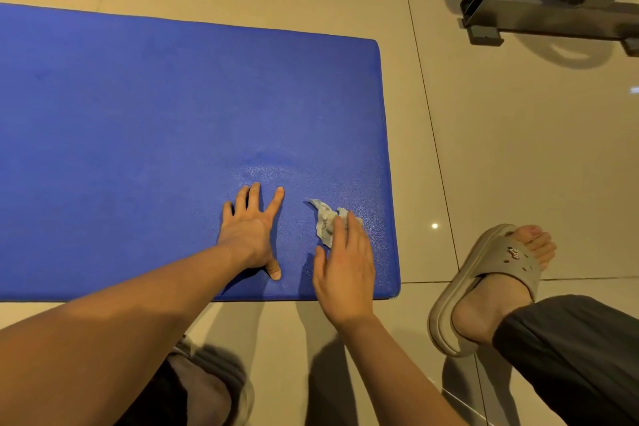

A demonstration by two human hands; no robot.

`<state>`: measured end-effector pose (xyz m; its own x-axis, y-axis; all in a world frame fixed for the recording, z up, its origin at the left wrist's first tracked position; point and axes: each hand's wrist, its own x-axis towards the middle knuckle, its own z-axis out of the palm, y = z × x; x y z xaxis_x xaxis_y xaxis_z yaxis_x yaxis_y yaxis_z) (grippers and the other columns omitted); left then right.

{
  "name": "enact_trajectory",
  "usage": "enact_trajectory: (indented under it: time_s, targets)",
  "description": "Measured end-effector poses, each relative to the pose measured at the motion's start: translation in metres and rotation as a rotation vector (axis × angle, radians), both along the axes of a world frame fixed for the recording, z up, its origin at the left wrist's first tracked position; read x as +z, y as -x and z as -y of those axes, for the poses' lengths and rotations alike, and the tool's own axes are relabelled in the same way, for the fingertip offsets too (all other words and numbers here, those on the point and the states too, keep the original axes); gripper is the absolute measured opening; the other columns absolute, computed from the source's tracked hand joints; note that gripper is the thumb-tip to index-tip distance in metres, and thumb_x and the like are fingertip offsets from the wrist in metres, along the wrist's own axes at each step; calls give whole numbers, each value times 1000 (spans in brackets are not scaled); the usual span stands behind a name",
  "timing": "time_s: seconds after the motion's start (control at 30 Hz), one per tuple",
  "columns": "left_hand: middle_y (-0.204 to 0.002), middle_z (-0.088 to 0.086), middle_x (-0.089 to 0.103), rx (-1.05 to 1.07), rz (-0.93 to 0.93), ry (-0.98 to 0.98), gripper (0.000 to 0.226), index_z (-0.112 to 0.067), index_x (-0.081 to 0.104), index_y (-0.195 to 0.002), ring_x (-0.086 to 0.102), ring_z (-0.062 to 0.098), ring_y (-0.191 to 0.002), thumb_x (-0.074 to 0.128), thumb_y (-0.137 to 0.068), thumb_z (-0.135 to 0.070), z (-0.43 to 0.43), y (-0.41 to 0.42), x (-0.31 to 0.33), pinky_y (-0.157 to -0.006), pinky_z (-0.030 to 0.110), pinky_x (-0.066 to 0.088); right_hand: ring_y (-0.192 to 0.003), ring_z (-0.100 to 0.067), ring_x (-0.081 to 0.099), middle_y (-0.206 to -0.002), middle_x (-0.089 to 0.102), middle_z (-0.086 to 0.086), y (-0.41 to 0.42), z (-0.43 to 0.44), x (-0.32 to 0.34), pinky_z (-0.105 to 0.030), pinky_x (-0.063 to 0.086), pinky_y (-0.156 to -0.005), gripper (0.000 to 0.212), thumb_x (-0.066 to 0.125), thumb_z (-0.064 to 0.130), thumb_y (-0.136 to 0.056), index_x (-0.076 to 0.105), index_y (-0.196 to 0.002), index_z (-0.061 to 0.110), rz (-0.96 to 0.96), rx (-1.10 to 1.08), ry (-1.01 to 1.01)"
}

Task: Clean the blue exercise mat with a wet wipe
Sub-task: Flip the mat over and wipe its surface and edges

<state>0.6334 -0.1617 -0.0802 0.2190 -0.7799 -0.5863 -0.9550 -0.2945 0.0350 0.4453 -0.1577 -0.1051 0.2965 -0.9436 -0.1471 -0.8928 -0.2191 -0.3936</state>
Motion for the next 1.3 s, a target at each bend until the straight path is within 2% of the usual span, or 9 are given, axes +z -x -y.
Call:
enact_trajectory:
  time_s: [0.13,0.23,0.3,0.43,0.53,0.7,0.87,1.07,1.3]
  targets:
    - [-166,16,-22,6,0,5,166,-33,-29,-156,-18,38,-154,92,-47,-69,0,0,-2,-125,57,7,-157,-30,2,-169,6,-15,-23,6,-13,-46,8,-127,84,40,59,-101,13,-161,8,-81,63,-43]
    - [-167,16,-20,-2,13,23,154,-36,-29,-155,-17,37,-155,90,-61,-63,-2,-2,-4,-125,56,8,-156,-31,5,-168,9,-18,-37,-6,-18,-48,15,-126,80,32,55,-102,16,-160,2,-90,298,-1]
    - [-166,16,-22,4,-2,17,160,-35,-28,-156,-18,37,-154,91,-53,-68,-2,-2,-5,-126,55,6,-156,-28,9,-168,13,-15,-25,1,-22,-45,16,-126,78,32,54,-102,18,-160,3,-117,402,40]
    - [-166,18,-20,0,-13,7,170,-34,-26,-157,-17,38,-154,91,-40,-73,-2,-2,-4,-124,56,7,-156,-25,13,-169,14,-8,37,40,-29,-38,9,-127,75,31,54,-105,14,-161,8,-178,232,63]
    - [-165,18,-19,-6,-11,13,170,-34,-25,-157,-15,38,-154,90,-40,-74,-1,-2,-4,-124,56,8,-153,-29,22,-165,24,-14,51,50,-25,-42,16,-127,70,28,51,-107,23,-159,4,-215,161,83]
    - [-166,19,-18,-5,-12,17,169,-33,-25,-157,-15,38,-154,90,-41,-74,-1,-2,-3,-125,56,7,-155,-28,15,-167,18,-14,8,48,-4,-41,16,-127,73,47,42,-104,19,-160,4,-11,-145,-16]
    - [-166,19,-20,-9,-14,12,169,-33,-27,-157,-17,39,-154,90,-42,-74,-1,-2,-3,-124,58,7,-155,-32,13,-168,14,-15,-1,41,-8,-44,20,-126,71,49,40,-103,22,-159,6,-87,126,45]
    - [-166,17,-22,0,-19,9,168,-34,-28,-156,-18,39,-154,89,-43,-74,-1,-3,-5,-125,57,6,-157,-29,3,-168,11,-18,-8,42,-28,-46,20,-124,68,34,46,-106,26,-158,3,-166,387,56]
    - [-167,17,-20,2,-31,8,168,-33,-26,-157,-18,39,-154,90,-42,-73,0,-3,-4,-125,58,6,-157,-22,2,-170,0,-7,42,65,-30,-38,17,-127,76,37,52,-105,12,-161,8,-108,175,76]
